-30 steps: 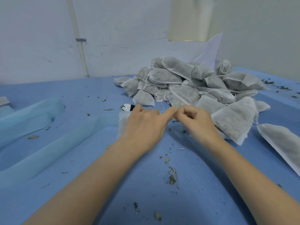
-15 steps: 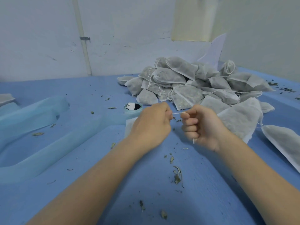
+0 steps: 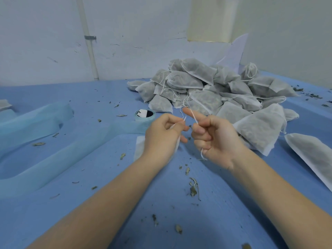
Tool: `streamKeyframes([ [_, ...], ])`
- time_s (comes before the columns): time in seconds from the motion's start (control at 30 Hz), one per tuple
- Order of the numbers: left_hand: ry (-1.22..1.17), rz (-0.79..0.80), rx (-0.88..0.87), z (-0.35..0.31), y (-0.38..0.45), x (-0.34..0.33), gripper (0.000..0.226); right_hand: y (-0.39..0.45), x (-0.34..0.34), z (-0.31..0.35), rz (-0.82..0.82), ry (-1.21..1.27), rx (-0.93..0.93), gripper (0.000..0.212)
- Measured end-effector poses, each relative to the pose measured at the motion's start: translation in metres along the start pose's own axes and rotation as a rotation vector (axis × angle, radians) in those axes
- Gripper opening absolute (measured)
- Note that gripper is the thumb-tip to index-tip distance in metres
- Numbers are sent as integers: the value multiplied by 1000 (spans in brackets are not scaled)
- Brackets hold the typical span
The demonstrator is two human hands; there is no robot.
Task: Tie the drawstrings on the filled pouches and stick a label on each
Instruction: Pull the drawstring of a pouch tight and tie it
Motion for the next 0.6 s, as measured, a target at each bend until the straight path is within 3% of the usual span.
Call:
streamKeyframes([
  [0.1,110,-4,-36,0,-1,3,10,1,-4,-2,-152,-343,92,50],
  [0.3,287,-61,-60,-2,-3,5,20,-2,-3,3,-411,-799,225,54],
  [0.47,395,-76,-22,-3,-4,7,20,-4,-14,2,-429,-1058,356,46],
  [0.6,432,-80,-10,-6,-4,6,18,-4,-18,-1,-456,-1108,443,24],
])
Point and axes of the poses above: each hand's wrist, its own y-axis towards the middle knuckle, its own x-axis out of the back of the hand, z = x × y, the point moved 6 cm from there along y, towards the middle knuckle, and after that the axes turned 13 degrees about -x, right-handed, at the moved point
